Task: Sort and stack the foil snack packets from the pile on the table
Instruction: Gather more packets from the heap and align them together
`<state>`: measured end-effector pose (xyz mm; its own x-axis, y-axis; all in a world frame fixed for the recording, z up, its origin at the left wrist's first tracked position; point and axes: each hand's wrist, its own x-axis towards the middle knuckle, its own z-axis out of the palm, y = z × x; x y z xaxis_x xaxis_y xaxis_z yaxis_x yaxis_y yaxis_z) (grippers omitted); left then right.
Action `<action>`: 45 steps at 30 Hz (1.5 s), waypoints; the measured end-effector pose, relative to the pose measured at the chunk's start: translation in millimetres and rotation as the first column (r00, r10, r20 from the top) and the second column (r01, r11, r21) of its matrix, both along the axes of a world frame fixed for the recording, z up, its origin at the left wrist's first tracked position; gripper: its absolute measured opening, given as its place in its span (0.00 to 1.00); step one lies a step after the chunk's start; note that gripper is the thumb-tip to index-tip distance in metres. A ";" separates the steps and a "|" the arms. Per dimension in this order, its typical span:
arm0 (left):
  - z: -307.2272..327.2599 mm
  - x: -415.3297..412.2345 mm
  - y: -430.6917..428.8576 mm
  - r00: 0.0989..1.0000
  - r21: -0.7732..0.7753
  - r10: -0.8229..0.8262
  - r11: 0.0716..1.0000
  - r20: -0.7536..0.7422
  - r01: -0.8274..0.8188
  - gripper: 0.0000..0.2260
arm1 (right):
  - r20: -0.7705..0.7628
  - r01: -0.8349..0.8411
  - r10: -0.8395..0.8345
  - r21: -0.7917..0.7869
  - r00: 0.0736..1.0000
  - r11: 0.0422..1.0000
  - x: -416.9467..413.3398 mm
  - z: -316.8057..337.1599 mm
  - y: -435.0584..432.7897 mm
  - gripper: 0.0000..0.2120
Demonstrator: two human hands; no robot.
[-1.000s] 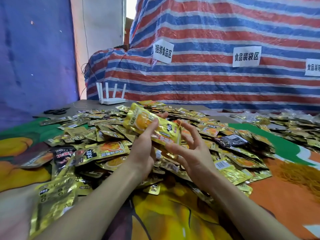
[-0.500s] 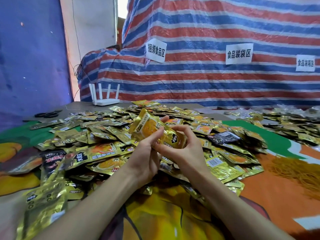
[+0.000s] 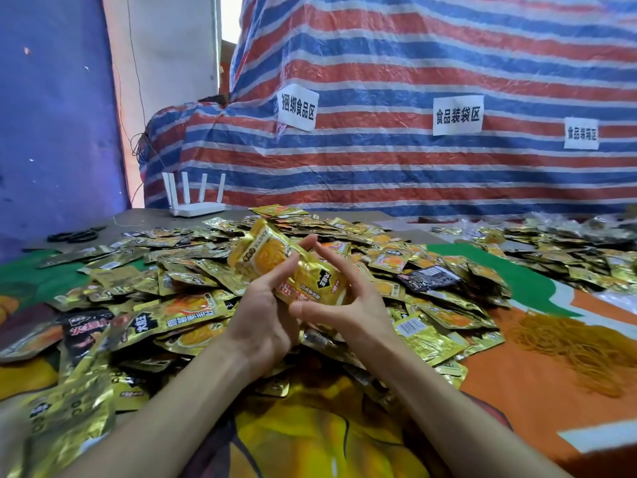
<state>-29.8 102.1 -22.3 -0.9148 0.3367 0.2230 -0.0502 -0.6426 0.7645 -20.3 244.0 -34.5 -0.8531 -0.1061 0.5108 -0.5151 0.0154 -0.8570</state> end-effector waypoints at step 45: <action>12.9 6.0 -5.2 0.712 -0.572 0.159 0.490 -0.684 -0.658 0.05 | -0.174 0.603 -0.908 0.791 0.381 0.101 -62.8 42.0 194.3 0.21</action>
<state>-23.8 97.0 -9.3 -0.8189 0.2104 0.5339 0.5735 0.3327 0.7486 -83.1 438.3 7.4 -0.7467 0.5566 0.3641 0.4142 0.8175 -0.4003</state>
